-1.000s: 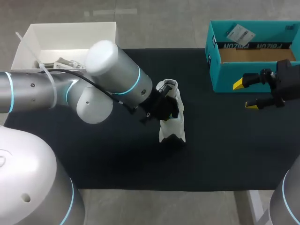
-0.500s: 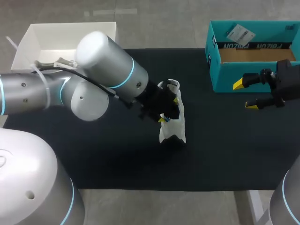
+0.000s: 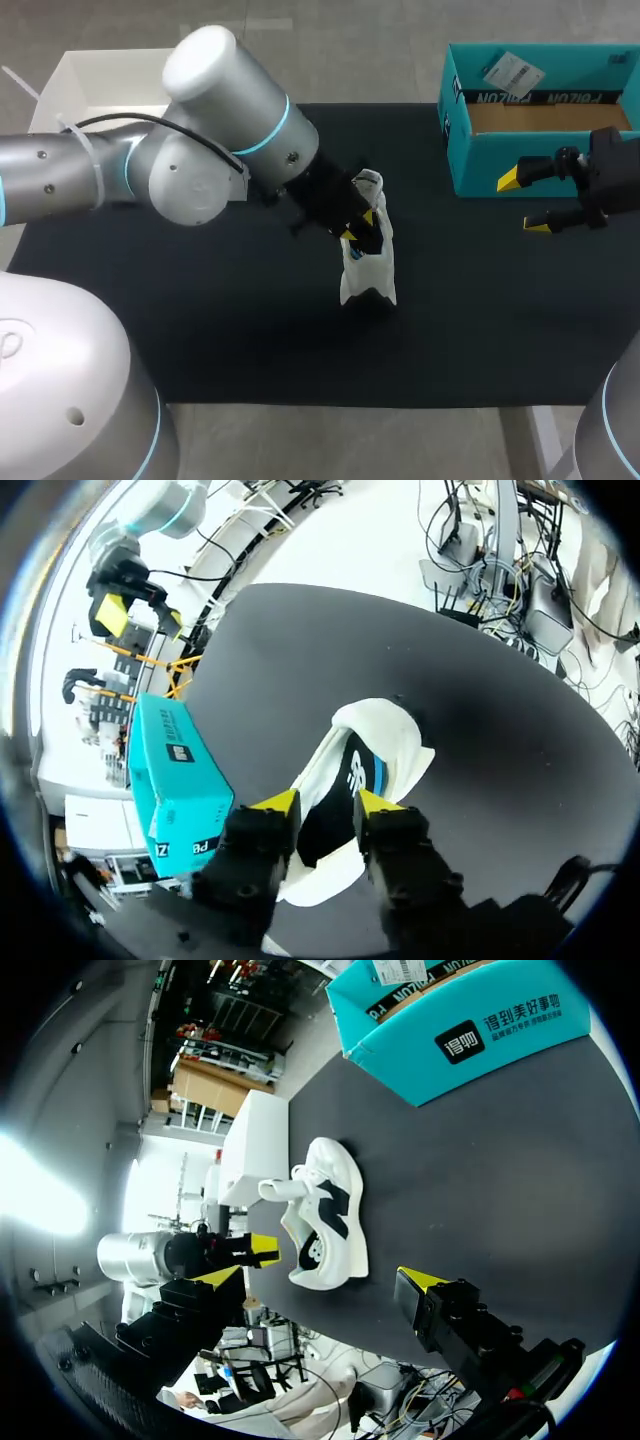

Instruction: Take the shoe out of the shoebox, open the shoe tongue, remove and reinsert the insole, then place the shoe into the shoebox

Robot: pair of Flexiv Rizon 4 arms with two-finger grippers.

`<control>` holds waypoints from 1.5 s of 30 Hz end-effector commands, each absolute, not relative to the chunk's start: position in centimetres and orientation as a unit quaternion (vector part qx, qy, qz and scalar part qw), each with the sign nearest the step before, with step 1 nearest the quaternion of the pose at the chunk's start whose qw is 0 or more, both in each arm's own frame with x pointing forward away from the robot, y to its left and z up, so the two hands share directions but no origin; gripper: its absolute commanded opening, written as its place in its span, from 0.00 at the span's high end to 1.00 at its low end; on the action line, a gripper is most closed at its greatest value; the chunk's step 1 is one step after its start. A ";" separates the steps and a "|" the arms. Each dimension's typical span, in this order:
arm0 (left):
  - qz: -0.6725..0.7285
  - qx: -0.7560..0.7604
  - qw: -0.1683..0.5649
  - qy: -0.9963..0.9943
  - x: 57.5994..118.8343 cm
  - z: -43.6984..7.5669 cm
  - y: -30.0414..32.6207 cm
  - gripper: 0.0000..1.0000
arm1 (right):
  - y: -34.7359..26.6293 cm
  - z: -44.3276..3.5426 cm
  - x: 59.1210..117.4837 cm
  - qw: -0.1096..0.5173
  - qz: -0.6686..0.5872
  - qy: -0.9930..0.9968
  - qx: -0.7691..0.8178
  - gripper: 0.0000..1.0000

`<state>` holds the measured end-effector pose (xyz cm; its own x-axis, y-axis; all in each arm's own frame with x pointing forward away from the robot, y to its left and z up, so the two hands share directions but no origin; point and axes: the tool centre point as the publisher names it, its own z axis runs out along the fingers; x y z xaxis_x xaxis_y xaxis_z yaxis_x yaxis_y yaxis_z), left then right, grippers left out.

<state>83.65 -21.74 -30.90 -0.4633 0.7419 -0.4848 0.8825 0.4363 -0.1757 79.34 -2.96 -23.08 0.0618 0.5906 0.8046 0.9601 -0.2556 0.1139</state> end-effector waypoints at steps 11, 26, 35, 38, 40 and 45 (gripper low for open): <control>-0.151 0.584 0.102 0.791 84.1 -29.8 -20.6 1.00 | -2.9 -23.1 79.3 0.235 -0.390 -0.562 -0.691 0.00; -0.129 0.621 0.079 0.769 83.3 -32.3 -22.0 1.00 | -2.9 -23.1 79.3 0.235 -0.390 -0.562 -0.691 0.00; -0.117 0.627 0.066 0.767 83.8 -33.8 -22.2 1.00 | -2.9 -23.1 79.3 0.235 -0.390 -0.562 -0.691 0.00; -0.111 0.628 0.061 0.768 83.9 -34.1 -22.1 1.00 | -2.9 -23.1 79.3 0.235 -0.390 -0.562 -0.691 0.00; -0.111 0.628 0.060 0.768 84.0 -34.4 -22.1 1.00 | -2.9 -23.1 79.3 0.235 -0.390 -0.562 -0.691 0.00; -0.107 0.627 0.054 0.770 83.8 -35.3 -22.2 1.00 | -2.9 -23.1 79.3 0.235 -0.390 -0.562 -0.691 0.00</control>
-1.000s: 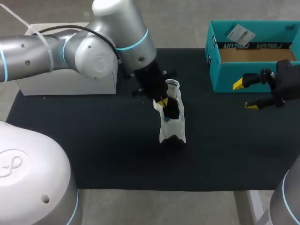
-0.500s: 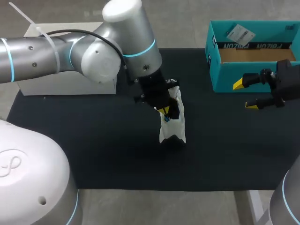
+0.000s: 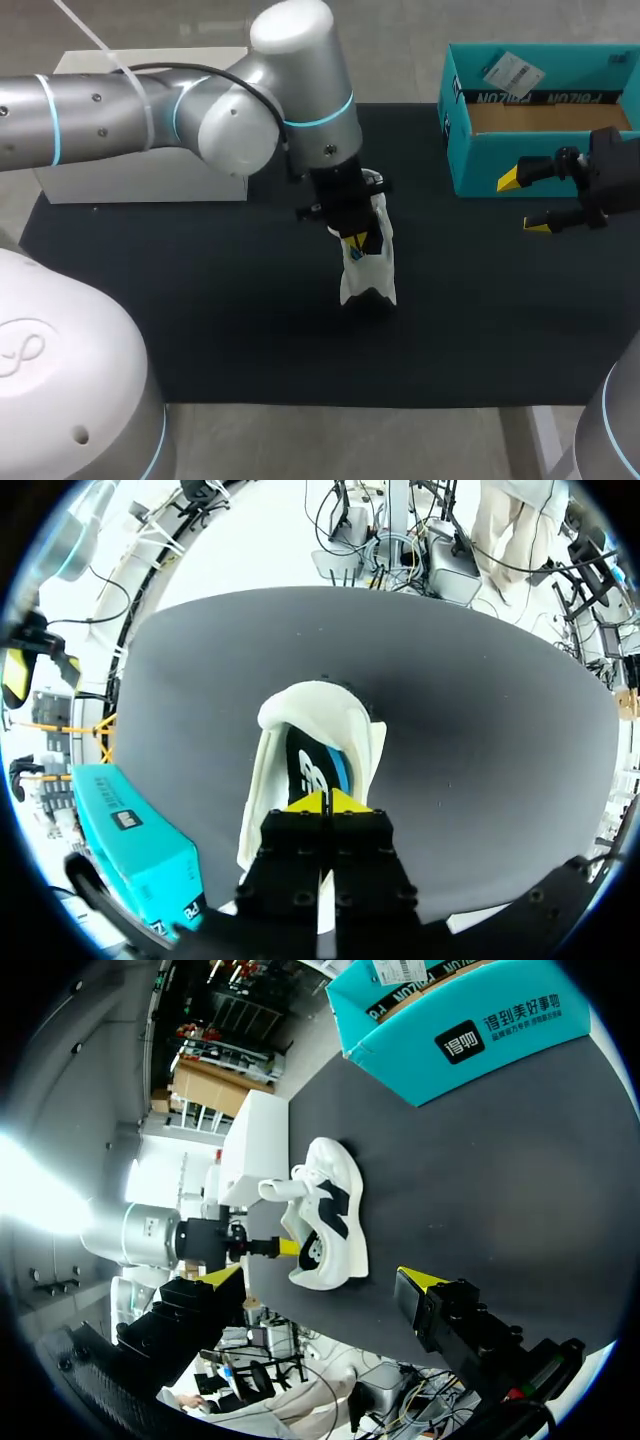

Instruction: Take the shoe out of the shoebox, open the shoe tongue, remove and reinsert the insole, then place the shoe into the shoebox

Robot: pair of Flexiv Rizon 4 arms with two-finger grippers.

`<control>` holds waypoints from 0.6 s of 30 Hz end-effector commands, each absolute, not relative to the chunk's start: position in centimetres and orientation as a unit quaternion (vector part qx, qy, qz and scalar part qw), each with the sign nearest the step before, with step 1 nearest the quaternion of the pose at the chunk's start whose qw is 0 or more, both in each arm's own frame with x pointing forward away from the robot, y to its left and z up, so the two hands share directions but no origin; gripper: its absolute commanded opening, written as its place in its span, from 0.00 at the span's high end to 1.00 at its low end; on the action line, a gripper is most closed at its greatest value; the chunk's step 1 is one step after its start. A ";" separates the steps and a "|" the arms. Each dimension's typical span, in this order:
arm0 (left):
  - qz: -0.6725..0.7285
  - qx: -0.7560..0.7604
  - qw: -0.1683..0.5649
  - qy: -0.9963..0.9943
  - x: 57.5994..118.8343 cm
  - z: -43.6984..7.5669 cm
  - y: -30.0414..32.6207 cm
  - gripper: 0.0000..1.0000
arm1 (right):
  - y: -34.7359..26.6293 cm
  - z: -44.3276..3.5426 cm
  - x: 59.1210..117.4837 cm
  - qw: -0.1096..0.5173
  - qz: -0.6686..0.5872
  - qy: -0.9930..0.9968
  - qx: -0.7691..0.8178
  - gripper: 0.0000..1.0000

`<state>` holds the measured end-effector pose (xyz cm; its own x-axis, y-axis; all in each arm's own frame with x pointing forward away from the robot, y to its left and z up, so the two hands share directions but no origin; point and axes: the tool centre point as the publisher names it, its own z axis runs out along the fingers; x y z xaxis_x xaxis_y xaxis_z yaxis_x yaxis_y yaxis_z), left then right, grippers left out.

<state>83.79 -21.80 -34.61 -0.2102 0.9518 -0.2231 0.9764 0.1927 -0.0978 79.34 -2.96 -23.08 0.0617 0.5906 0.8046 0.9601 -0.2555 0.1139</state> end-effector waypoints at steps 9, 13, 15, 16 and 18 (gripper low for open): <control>-0.103 0.632 0.031 0.768 82.9 -36.9 -22.5 1.00 | -2.9 -23.1 79.3 0.235 -0.390 -0.562 -0.691 0.00; -0.105 0.635 0.019 0.765 82.3 -37.8 -23.0 1.00 | -2.9 -23.1 79.3 0.235 -0.390 -0.562 -0.691 0.00; -0.105 0.636 0.014 0.764 82.1 -38.1 -23.1 1.00 | -2.9 -23.1 79.3 0.235 -0.390 -0.562 -0.691 0.00; -0.104 0.637 0.011 0.764 82.0 -38.4 -23.2 1.00 | -2.9 -23.1 79.3 0.235 -0.390 -0.562 -0.691 0.00; -0.101 0.639 0.006 0.763 82.0 -38.8 -23.2 1.00 | -2.9 -23.1 79.3 0.235 -0.390 -0.562 -0.691 0.00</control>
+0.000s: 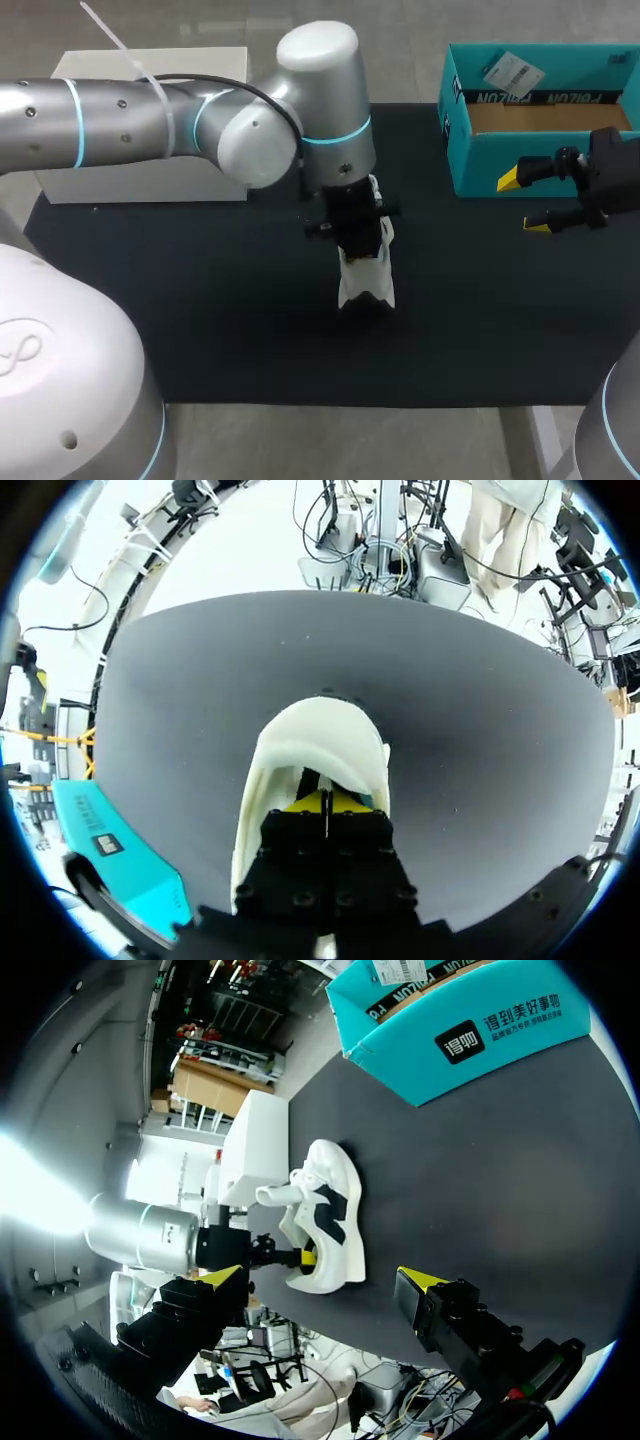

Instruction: Take the shoe out of the shoebox, open the shoe tongue, remove and reinsert the insole, then place the shoe into the shoebox

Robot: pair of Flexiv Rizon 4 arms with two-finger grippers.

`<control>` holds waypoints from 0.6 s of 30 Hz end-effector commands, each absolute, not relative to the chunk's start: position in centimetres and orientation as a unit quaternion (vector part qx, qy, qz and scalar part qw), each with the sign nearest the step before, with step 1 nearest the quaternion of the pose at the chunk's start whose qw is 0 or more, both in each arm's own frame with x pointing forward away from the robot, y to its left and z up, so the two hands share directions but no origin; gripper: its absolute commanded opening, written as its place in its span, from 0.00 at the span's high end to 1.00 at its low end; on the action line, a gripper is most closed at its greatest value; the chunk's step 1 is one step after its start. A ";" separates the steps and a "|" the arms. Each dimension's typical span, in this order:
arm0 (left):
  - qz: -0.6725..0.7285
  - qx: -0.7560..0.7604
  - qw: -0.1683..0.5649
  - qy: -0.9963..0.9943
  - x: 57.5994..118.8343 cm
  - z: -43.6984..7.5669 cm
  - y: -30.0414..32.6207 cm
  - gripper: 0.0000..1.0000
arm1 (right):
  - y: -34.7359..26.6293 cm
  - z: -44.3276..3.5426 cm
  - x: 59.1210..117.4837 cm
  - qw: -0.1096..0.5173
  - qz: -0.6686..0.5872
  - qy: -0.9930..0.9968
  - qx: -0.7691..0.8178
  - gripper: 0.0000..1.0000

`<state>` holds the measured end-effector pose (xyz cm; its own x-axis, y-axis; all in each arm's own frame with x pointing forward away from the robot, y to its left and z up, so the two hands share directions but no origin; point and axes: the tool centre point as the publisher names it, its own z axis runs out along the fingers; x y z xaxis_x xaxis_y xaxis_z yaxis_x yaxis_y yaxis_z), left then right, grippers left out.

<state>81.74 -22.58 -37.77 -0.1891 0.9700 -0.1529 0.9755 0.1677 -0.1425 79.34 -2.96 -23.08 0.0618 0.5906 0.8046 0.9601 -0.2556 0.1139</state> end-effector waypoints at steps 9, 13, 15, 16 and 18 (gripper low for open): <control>-0.087 0.646 0.031 0.758 83.8 -35.8 -22.5 1.00 | -2.9 -23.1 79.3 0.235 -0.390 -0.562 -0.691 0.00; -0.055 0.653 0.040 0.754 85.3 -35.7 -21.9 1.00 | -2.9 -23.1 79.3 0.235 -0.390 -0.562 -0.691 0.00; -0.044 0.655 0.050 0.753 85.8 -36.1 -22.0 1.00 | -2.9 -23.1 79.3 0.235 -0.390 -0.562 -0.691 0.00; -0.044 0.654 0.052 0.754 85.9 -36.3 -22.2 1.00 | -2.9 -23.1 79.3 0.235 -0.390 -0.562 -0.691 0.00; -0.033 0.659 0.059 0.749 85.9 -36.7 -22.6 1.00 | -2.9 -23.1 79.3 0.235 -0.390 -0.562 -0.691 0.00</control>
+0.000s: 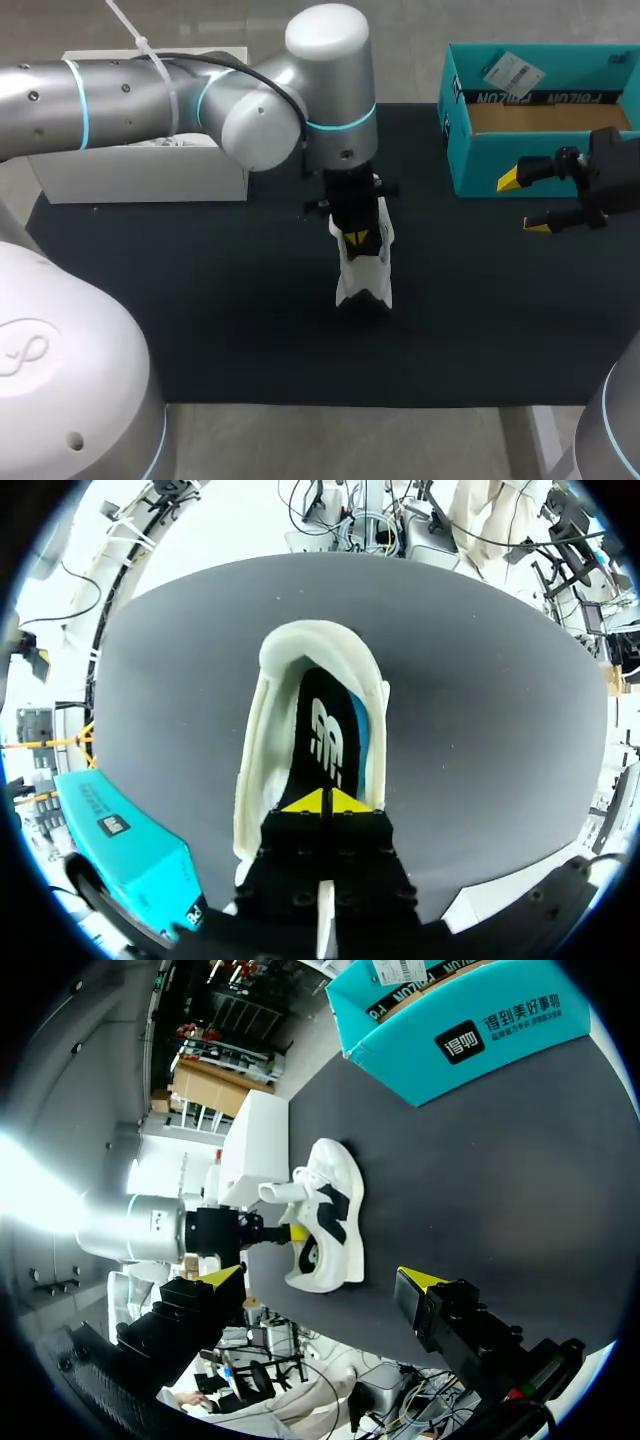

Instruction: Take the shoe out of the shoebox, open the shoe tongue, remove and reinsert the insole, then place the shoe into the shoebox

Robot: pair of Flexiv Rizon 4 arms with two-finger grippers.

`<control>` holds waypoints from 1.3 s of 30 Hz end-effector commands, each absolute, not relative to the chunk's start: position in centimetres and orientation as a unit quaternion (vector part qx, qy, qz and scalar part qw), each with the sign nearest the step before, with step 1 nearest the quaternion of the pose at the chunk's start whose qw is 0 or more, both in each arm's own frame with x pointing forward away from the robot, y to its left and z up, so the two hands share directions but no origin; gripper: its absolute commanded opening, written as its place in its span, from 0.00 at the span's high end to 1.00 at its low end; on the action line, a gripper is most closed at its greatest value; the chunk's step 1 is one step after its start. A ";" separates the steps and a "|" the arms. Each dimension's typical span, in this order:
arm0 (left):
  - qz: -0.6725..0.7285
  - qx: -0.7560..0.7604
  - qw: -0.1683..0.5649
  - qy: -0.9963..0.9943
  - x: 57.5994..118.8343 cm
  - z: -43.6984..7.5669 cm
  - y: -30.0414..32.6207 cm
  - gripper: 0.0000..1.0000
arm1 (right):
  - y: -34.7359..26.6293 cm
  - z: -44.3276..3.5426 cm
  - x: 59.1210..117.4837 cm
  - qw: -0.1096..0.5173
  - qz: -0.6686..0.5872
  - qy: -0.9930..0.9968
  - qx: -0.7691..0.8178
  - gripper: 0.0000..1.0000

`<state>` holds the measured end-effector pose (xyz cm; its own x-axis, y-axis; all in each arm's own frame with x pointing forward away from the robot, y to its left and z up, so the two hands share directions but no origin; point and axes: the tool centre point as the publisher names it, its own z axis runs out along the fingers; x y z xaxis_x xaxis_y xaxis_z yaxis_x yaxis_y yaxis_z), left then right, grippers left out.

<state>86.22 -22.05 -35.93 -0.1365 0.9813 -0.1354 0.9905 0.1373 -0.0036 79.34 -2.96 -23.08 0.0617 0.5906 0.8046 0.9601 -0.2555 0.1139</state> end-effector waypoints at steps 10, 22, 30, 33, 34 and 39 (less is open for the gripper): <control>0.027 0.698 0.050 0.714 86.0 -37.7 -23.2 1.00 | -2.9 -23.1 79.3 0.235 -0.390 -0.562 -0.691 0.00; 0.090 0.730 0.042 0.676 86.9 -36.3 -23.0 1.00 | -2.9 -23.1 79.3 0.235 -0.390 -0.562 -0.691 0.00; 0.102 0.740 -0.014 0.665 87.2 -36.7 -22.3 1.00 | -2.9 -23.1 79.3 0.235 -0.390 -0.562 -0.691 0.00; 0.103 0.741 -0.018 0.663 87.0 -37.2 -22.3 1.00 | -2.9 -23.1 79.3 0.235 -0.390 -0.562 -0.691 0.00; 0.103 0.741 -0.019 0.663 87.0 -37.4 -22.4 1.00 | -2.9 -23.1 79.3 0.235 -0.390 -0.562 -0.691 0.00; 0.103 0.744 -0.029 0.660 86.5 -38.5 -22.6 1.00 | -2.9 -23.1 79.3 0.235 -0.390 -0.562 -0.691 0.00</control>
<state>86.37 -22.10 -37.78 0.1093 0.9768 0.1840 0.9871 -0.1284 0.0954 79.34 -2.97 -23.08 0.0618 0.5906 0.8046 0.9600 -0.2556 0.1139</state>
